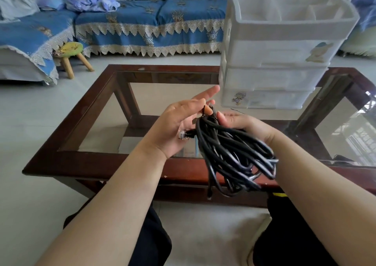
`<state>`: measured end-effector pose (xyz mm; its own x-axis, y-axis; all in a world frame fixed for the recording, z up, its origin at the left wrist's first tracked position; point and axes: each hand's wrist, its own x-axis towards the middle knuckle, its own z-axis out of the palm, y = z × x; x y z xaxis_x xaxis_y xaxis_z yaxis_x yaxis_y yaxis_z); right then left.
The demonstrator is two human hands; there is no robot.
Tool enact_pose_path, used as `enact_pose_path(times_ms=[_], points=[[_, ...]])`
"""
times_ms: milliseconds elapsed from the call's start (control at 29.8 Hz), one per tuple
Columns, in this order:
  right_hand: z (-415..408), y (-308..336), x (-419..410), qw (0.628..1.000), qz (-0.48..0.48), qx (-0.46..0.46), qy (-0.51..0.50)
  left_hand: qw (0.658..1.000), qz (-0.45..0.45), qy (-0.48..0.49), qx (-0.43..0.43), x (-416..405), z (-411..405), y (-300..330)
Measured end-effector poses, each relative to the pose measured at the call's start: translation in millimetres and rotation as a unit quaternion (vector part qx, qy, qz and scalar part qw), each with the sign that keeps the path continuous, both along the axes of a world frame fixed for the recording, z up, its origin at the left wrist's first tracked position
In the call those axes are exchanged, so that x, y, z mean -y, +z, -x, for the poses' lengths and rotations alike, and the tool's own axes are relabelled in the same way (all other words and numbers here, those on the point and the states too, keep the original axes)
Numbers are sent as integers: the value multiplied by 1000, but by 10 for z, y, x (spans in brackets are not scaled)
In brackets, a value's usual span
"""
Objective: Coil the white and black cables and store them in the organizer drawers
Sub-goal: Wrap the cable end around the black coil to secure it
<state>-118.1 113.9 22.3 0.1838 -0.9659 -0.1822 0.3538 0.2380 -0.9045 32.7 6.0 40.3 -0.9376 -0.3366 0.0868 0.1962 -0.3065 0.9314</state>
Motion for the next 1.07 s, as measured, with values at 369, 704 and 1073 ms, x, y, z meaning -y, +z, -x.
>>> enact_pose_path(times_ms=[369, 704, 1073], points=[[191, 69, 26, 986, 60, -138, -64, 997, -49, 47, 40, 29, 12, -93], [184, 139, -5, 933, 89, -303, -173, 987, 25, 143, 73, 77, 10, -123], [145, 113, 6, 893, 100, -252, -361, 987, 50, 109, 106, -43, 80, -231]])
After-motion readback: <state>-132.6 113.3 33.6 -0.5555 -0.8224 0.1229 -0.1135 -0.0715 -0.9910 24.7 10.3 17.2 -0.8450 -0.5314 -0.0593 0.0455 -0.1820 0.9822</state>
